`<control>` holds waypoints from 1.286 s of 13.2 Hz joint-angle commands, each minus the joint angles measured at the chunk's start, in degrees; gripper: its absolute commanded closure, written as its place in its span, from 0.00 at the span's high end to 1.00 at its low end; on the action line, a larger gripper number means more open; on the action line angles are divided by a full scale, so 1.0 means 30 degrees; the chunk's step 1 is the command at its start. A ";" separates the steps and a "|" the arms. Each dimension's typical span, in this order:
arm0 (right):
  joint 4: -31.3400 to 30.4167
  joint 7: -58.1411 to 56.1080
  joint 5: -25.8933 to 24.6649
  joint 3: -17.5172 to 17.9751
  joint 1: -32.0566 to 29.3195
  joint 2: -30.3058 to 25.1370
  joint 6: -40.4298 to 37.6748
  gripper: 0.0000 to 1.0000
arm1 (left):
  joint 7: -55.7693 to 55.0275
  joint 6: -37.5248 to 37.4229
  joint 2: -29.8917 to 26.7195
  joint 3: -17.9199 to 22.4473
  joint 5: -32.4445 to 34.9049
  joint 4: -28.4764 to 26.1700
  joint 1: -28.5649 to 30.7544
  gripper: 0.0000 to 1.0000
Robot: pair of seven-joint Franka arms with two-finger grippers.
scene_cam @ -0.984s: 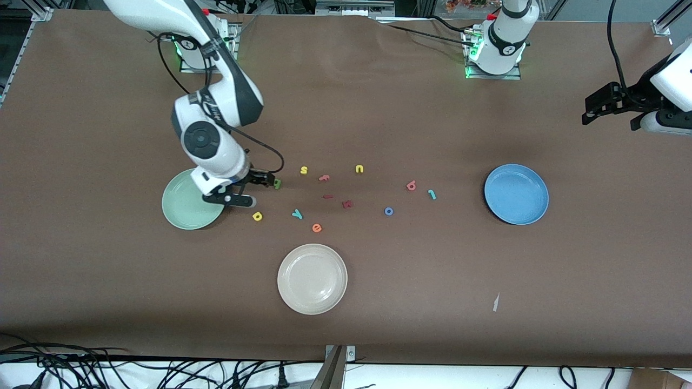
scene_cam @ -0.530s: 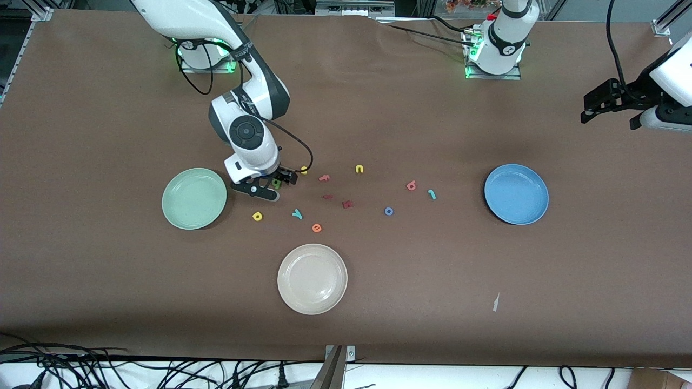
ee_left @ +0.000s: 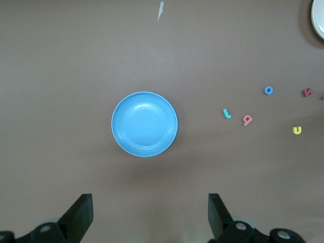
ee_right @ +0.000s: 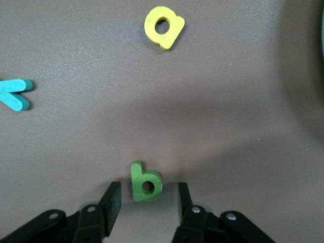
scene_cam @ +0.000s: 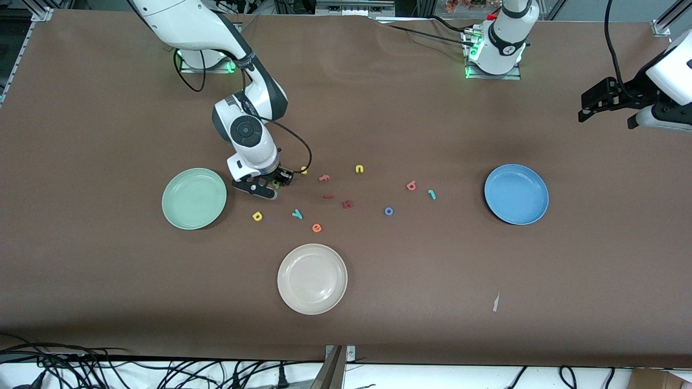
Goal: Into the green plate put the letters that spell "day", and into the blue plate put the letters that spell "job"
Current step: 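Carry the green b to the green plate while the left gripper reaches letters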
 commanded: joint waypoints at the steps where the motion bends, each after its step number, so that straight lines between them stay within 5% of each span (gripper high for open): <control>1: -0.0236 0.0428 -0.0393 -0.0113 0.0155 -0.0018 0.0398 0.37 | 0.0231 0.0019 0.0050 -0.0087 -0.0311 -0.0907 -0.0051 1.00; 5: -0.0207 0.0428 -0.0364 -0.0113 0.0155 0.0099 0.0515 0.23 | 0.0231 0.1219 0.1102 -0.1666 -0.1218 -0.2170 -0.0081 1.00; 12: 0.0057 0.0020 -0.0393 -0.0230 0.0097 -0.0482 0.0165 0.11 | 0.0201 0.7600 0.3182 -0.1787 -0.1191 -0.5213 -0.2452 1.00; 17: 0.2046 -0.5533 -0.0393 -0.2890 0.0096 -0.2185 -0.5979 0.12 | -0.0089 0.9160 0.5700 -0.1728 -0.1073 -0.5569 -0.4384 1.00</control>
